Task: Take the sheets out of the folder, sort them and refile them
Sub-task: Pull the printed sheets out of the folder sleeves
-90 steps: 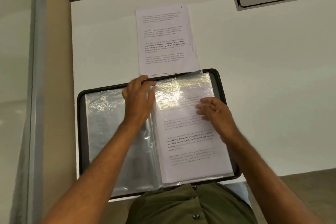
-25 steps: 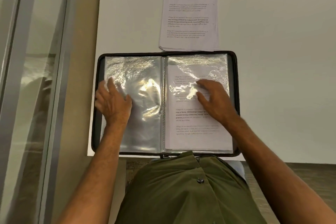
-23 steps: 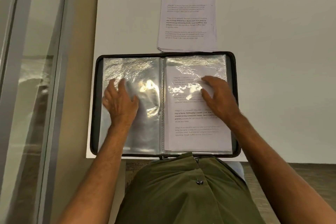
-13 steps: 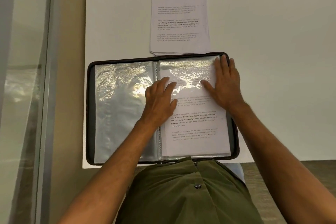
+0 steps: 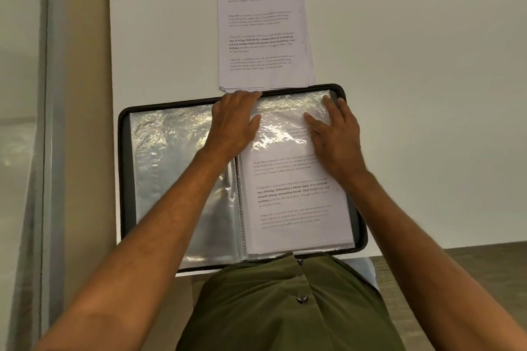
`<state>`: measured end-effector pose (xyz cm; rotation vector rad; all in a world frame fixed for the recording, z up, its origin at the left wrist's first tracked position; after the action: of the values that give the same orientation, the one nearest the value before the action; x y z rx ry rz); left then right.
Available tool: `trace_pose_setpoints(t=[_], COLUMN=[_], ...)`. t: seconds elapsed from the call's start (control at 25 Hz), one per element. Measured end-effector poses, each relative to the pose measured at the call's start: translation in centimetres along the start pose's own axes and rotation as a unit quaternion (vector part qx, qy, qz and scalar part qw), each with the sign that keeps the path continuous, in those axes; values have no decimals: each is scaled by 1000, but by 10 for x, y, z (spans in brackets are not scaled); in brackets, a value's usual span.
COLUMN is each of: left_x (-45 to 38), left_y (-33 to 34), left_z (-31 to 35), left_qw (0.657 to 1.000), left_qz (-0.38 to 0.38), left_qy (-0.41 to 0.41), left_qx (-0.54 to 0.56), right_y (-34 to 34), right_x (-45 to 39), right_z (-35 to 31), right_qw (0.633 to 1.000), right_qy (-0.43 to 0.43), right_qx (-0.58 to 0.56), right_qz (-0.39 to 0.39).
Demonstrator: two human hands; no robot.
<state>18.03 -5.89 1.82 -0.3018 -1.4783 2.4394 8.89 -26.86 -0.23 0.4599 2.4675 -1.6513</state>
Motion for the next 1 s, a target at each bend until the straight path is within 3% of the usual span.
trace_pose_setpoints(t=[0.2, 0.36, 0.52, 0.72, 1.0], left_x=[-13, -18, -21, -33, -37], left_y=[-2, -10, -16, -16, 3], left_z=[-5, -9, -17, -16, 2], left_qw=[1000, 998, 990, 986, 977], left_qz=[5, -8, -31, -66, -163], left_qy=[16, 0, -39, -48, -29], left_qx=[-1, 66, 134, 144, 135], right_y=[-15, -33, -33, -33, -44], right_x=[3, 6, 15, 16, 12], right_z=[-3, -4, -5, -15, -26], right_qw=[992, 940, 893, 879, 874], right_qy=[74, 202, 320, 339, 322], right_qx=[-100, -272, -315, -335, -361], right_qz=[-2, 26, 6, -7, 39])
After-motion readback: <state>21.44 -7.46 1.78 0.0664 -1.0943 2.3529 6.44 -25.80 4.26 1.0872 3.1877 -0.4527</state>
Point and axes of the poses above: each hand's wrist, its own x-axis away from the middle knuckle, its own y-axis out of the palm, z = x × y, the point moved 8 cm from there along -x, towards the middle knuckle, and after that the axes turned 12 degrees about z, right-handed, at the moved point
